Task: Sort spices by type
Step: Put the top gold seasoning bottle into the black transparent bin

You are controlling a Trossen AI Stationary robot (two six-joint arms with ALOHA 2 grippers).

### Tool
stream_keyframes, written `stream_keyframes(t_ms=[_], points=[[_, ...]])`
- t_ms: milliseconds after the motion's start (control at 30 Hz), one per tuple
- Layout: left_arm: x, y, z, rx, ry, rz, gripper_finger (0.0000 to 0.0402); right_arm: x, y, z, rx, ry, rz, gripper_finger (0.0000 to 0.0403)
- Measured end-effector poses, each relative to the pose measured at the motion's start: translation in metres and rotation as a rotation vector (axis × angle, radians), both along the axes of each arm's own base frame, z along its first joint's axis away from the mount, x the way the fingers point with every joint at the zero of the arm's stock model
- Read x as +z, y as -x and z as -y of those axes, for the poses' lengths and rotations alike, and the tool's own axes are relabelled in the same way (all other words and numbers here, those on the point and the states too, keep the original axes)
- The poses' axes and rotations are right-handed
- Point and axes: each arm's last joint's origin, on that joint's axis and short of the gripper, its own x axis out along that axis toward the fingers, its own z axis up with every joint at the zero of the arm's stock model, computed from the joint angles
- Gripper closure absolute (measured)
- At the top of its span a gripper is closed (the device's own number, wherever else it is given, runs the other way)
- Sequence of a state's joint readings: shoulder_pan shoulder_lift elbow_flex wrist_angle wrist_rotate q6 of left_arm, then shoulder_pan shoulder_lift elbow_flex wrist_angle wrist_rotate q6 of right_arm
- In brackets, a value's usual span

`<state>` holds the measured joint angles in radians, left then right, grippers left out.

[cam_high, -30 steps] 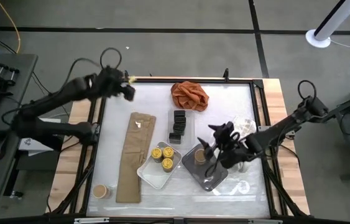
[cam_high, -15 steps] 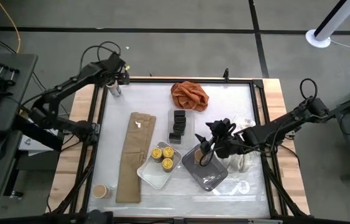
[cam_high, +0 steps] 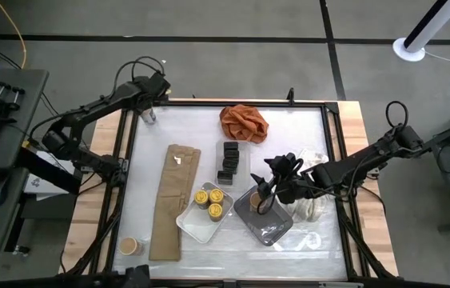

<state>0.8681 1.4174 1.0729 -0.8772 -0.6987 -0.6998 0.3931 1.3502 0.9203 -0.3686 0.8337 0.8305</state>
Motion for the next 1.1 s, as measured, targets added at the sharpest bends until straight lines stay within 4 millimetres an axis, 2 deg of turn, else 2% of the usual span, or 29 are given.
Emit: stream_keyframes(t_ms=[100, 233, 267, 367, 733, 933, 1100], points=[[-0.003, -0.001, 0.003, 0.027, -0.022, 0.004, 0.0232, 0.0, 0.0, 0.0, 0.011, 0.016, -0.012, 0.0048], [-0.017, -0.001, 0.011, 0.084, -0.05, 0.025, 0.0371, -0.001, 0.001, 0.0, 0.014, 0.022, -0.023, 0.0048], [-0.02, 0.0, 0.014, 0.1, -0.076, 0.037, 0.0385, -0.001, 0.001, 0.0, 0.016, 0.02, -0.024, 0.0048], [-0.028, 0.001, 0.017, 0.122, -0.144, 0.098, 0.0388, -0.001, 0.0, 0.0, 0.027, 0.01, -0.028, 0.0048], [-0.046, 0.003, 0.018, 0.098, -0.241, 0.089, 0.0401, -0.002, 0.0, -0.001, 0.053, -0.014, -0.042, 0.0048], [-0.058, 0.008, 0.025, 0.115, -0.214, 0.089, 0.0401, -0.002, 0.0, -0.001, 0.046, -0.027, -0.034, 0.0048], [-0.06, 0.0, 0.035, 0.082, -0.199, 0.08, 0.0401, -0.002, 0.0, -0.001, 0.037, -0.038, -0.029, 0.0048]])
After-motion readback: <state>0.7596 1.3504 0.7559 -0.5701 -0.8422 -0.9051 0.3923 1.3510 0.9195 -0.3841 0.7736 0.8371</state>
